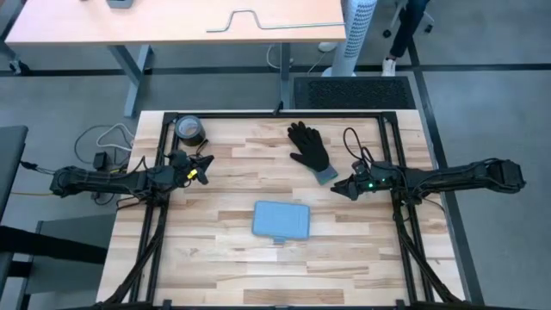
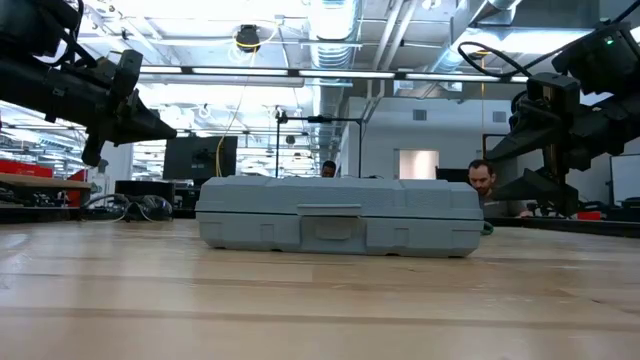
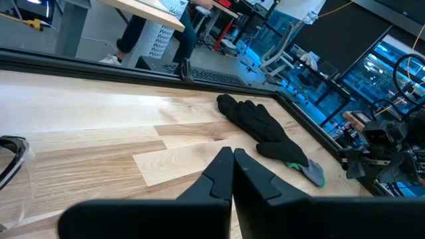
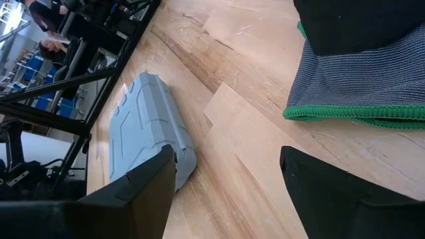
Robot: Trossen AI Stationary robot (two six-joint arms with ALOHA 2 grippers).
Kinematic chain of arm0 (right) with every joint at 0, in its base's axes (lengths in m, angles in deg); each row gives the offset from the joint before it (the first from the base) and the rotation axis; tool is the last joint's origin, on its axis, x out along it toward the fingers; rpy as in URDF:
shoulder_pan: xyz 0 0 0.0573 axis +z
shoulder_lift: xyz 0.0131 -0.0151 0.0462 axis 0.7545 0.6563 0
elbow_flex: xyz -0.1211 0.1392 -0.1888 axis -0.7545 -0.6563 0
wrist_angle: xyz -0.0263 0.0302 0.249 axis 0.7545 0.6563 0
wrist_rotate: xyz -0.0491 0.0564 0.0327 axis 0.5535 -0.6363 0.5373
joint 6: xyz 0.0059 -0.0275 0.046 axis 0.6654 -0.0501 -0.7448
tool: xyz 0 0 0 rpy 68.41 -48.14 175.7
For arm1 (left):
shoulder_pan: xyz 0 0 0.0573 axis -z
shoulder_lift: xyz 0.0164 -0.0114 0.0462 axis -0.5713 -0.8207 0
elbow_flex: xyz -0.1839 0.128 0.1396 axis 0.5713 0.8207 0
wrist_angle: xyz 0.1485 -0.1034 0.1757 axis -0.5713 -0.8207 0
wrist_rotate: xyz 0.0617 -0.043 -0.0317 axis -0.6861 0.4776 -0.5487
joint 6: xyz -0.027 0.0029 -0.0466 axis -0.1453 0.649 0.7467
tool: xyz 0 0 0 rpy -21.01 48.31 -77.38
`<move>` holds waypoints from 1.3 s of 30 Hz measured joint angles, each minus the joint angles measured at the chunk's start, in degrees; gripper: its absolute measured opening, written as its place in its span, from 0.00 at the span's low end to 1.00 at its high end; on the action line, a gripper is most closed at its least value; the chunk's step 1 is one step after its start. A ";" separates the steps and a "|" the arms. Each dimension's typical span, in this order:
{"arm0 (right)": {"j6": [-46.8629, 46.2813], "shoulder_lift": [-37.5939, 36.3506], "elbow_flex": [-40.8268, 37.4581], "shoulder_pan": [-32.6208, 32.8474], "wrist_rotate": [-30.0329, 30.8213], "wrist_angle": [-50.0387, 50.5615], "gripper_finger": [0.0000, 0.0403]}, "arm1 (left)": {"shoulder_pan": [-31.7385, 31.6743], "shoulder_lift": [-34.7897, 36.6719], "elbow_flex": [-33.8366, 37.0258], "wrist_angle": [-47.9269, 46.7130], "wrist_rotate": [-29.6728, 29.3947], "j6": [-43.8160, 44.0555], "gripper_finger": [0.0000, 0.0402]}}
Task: Prefit tool cases
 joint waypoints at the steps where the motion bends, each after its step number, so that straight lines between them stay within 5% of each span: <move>1: 0.01 0.00 0.00 0.00 0.00 0.00 0.68 | -0.01 -0.02 -0.01 0.00 -0.01 -0.02 0.00; 30: 0.01 0.01 0.00 -0.05 0.16 -0.06 0.68 | 0.00 -0.02 0.00 0.03 -0.02 0.00 0.00; 39: -0.28 0.01 0.00 -2.46 4.68 -0.67 0.68 | -0.02 0.00 0.00 0.19 -2.08 4.01 0.00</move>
